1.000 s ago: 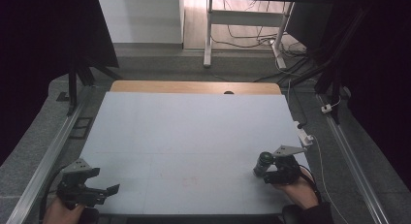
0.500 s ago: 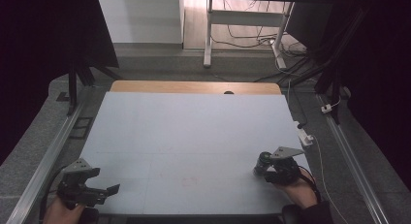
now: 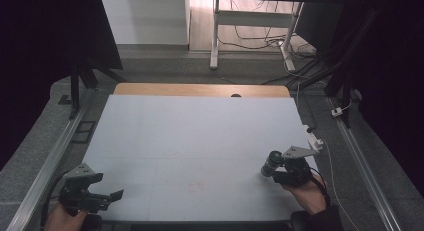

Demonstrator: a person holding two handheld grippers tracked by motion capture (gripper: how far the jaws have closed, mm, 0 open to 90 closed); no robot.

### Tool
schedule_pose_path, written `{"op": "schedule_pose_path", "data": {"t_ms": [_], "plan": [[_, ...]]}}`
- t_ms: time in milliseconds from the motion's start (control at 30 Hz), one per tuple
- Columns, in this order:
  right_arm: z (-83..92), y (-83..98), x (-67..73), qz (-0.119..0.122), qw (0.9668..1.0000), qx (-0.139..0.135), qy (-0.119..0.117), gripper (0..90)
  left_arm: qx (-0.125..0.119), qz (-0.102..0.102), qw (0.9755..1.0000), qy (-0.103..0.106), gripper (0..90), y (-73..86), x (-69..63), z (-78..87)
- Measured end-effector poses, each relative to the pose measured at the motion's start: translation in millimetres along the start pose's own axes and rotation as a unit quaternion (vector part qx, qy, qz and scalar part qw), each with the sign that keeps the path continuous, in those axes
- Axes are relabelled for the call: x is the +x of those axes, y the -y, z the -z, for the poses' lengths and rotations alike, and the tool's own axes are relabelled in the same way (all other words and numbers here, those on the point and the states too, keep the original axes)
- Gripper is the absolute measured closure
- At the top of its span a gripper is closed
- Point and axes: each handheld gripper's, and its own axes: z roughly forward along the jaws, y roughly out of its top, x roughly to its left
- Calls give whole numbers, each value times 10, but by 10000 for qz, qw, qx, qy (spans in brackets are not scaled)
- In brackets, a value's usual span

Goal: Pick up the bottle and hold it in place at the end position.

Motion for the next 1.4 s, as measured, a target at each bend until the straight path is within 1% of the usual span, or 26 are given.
{"op": "schedule_pose_path", "data": {"t_ms": [167,267,400,567,633,667,700,733,900,967,1033,1067,1133,1267,1300,1400], "plan": [[-13,-71,9,-76,10000,-36,-43,523,2,-2,10000,-1,9,0,0,-1],[-42,-141,24,-170,9998,-24,-133,523,3,-5,10000,4,9,1,1,2],[-59,-182,31,-231,9995,8,-219,523,3,-7,10000,10,9,0,0,-1],[-92,-257,53,-173,9997,19,-172,523,6,-5,10000,4,9,0,-1,-2],[-105,-293,60,-206,9996,28,-169,523,7,-6,10000,4,9,0,-1,-3],[-113,-309,60,-191,9996,13,-192,523,4,-6,10000,10,9,0,0,-2],[-134,-346,66,-213,9994,22,-271,523,6,-7,10000,13,9,0,1,0],[-134,-346,66,-213,9994,22,-271,523,2,-6,10000,19,9,0,3,2],[-231,-457,119,-34,9994,32,-334,523,5,-19,10000,12,9,0,-2,-2],[-247,-480,131,-29,9994,33,-332,523,6,-20,10000,9,9,0,-3,-3],[-303,-552,166,52,9996,32,-282,523,5,-17,10000,10,9,0,-1,-2],[-303,-552,166,52,9996,32,-282,523,5,-17,10000,10,9,0,-2,-2],[-350,-608,181,82,9996,16,-270,523,6,-20,10000,4,9,0,-3,-3],[-462,-714,206,124,9996,4,-267,523,8,-9,10000,9,9,0,2,1],[-514,-755,220,115,9995,-11,-286,524,11,-6,10000,11,9,0,4,0],[-559,-792,231,111,9995,-21,-285,523,12,-8,10000,11,9,0,3,0]]}}
